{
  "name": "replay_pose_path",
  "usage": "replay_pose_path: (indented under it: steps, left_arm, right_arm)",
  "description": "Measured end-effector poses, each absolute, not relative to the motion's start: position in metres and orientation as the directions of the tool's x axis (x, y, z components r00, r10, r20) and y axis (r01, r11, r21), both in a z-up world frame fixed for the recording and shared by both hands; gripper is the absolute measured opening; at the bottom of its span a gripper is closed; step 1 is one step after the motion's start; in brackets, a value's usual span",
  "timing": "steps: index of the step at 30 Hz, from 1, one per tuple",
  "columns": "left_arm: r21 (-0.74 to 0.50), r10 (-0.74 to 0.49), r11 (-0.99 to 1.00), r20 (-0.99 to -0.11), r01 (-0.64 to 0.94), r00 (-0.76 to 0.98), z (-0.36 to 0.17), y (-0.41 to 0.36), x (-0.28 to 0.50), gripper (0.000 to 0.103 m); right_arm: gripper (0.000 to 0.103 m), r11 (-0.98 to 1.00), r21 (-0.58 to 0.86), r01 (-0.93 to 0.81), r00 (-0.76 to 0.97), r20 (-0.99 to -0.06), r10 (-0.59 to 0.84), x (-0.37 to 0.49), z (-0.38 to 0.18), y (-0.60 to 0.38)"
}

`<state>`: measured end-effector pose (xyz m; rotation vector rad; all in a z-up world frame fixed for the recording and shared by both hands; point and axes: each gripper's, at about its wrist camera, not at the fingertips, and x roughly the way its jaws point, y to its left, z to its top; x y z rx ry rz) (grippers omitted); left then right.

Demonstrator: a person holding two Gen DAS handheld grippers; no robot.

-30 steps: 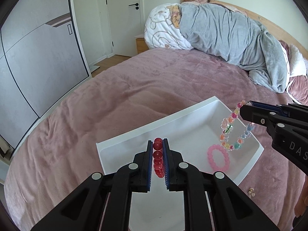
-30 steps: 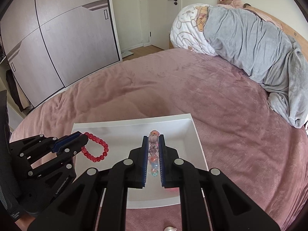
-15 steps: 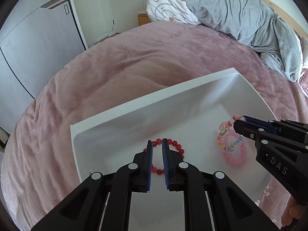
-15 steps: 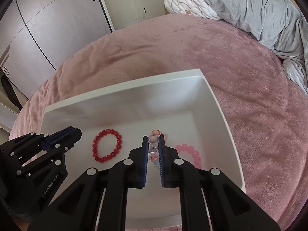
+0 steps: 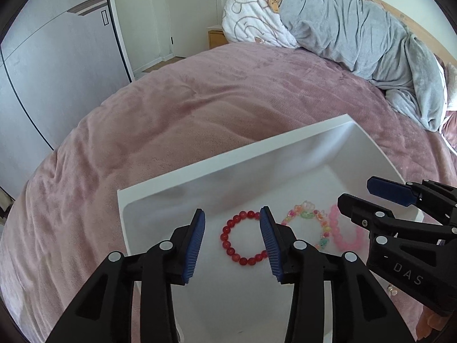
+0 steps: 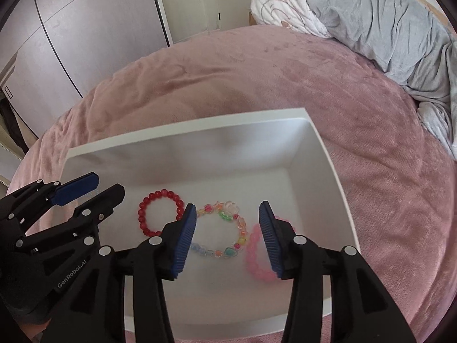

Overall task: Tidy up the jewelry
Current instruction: 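Move left gripper to white jade bracelet while right gripper moves to silver pendant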

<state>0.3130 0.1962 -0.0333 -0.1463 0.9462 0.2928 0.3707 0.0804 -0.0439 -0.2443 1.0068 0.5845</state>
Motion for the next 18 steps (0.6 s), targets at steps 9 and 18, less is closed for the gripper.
replay_pose_path:
  steps: [9, 18]
  left_arm:
    - [0.045, 0.221, 0.963, -0.701, -0.266, 0.679, 0.025, 0.161, 0.278, 0.058]
    - [0.089, 0.204, 0.978, -0.616, -0.190, 0.761, 0.061, 0.118, 0.240, 0.062]
  right_arm:
    - [0.059, 0.819, 0.064, -0.571, 0.503, -0.761, 0.410, 0.337, 0.023, 0.031]
    - [0.064, 0.818, 0.006, -0.575, 0.582, -0.700, 0.414, 0.288, 0.060, -0.021]
